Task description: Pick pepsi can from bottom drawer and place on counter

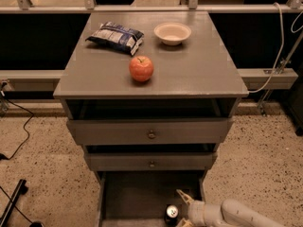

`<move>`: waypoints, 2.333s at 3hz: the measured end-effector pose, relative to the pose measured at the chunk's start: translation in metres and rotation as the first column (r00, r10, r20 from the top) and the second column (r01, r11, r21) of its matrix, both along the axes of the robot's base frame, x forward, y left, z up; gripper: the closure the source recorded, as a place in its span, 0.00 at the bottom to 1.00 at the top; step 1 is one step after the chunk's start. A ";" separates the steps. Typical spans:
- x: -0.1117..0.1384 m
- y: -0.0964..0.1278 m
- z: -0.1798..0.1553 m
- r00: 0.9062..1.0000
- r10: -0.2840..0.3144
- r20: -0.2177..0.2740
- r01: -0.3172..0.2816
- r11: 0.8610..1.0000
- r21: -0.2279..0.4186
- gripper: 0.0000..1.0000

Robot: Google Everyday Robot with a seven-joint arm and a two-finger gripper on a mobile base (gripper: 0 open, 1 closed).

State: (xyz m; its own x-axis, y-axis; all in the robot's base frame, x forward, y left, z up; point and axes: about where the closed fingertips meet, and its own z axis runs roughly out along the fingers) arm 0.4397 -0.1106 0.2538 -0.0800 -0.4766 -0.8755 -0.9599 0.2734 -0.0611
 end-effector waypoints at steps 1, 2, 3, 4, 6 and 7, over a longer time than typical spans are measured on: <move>0.003 0.008 -0.010 1.000 0.008 -0.016 -0.008 1.000 0.026 0.00; 0.004 0.007 -0.023 1.000 0.006 -0.027 -0.005 1.000 0.028 0.00; 0.003 -0.005 -0.035 0.999 -0.027 -0.037 0.027 1.000 0.005 0.00; 0.004 -0.011 -0.044 0.998 -0.046 -0.044 0.045 0.999 -0.012 0.06; 0.012 -0.007 -0.060 0.997 -0.051 -0.061 0.051 0.999 -0.004 0.24; 0.017 -0.001 -0.066 0.997 -0.044 -0.067 0.045 0.999 0.021 0.22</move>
Offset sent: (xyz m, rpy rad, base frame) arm 0.0051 -0.0012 -0.0404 0.0189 0.0368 -0.0064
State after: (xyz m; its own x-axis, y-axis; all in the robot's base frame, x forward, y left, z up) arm 0.4567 -0.1114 0.1874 -0.1590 -0.4516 -0.8780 -0.9485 0.3167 0.0089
